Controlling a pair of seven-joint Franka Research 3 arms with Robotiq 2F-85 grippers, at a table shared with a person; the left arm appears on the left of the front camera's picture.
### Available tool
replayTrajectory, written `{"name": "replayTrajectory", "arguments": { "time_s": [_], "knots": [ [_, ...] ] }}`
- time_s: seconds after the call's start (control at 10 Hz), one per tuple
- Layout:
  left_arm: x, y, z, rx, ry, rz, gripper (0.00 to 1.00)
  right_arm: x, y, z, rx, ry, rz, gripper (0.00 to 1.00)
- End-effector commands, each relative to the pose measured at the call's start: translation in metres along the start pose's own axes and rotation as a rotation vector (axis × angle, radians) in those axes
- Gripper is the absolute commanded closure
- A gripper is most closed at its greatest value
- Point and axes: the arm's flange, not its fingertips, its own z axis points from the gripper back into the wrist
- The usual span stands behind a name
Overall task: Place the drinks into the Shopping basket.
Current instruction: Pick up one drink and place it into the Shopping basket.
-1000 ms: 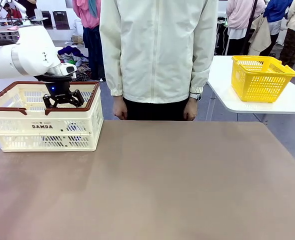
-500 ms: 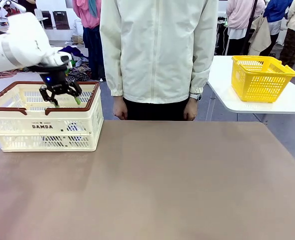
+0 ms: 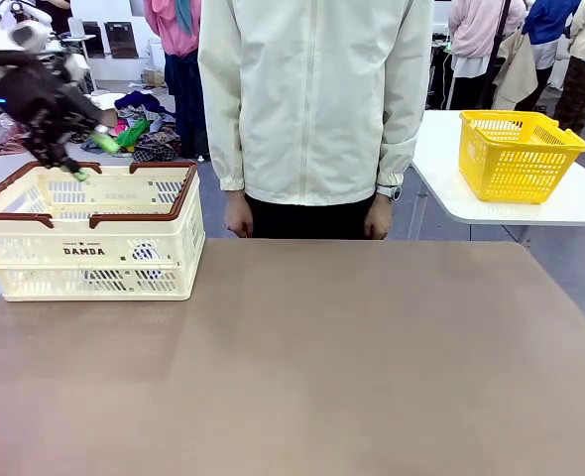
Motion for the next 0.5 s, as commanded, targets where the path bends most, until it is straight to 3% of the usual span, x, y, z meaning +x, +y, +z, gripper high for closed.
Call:
{"name": "replayTrajectory", "arguments": {
  "time_s": [0.0,0.2,0.4],
  "knots": [
    [-0.042,0.055,0.022,-0.244,0.048,0.028,0.00,-0.009,-0.004,0.003,0.014,-0.001,0.023,0.00],
    [-0.089,0.119,0.035,-0.519,-0.043,0.032,0.00,-0.009,-0.004,0.003,0.014,-0.001,0.023,0.00],
    [-0.112,0.156,0.042,-0.696,-0.165,-0.019,0.00,-0.009,-0.004,0.003,0.014,-0.001,0.023,0.00]
  ]
}}
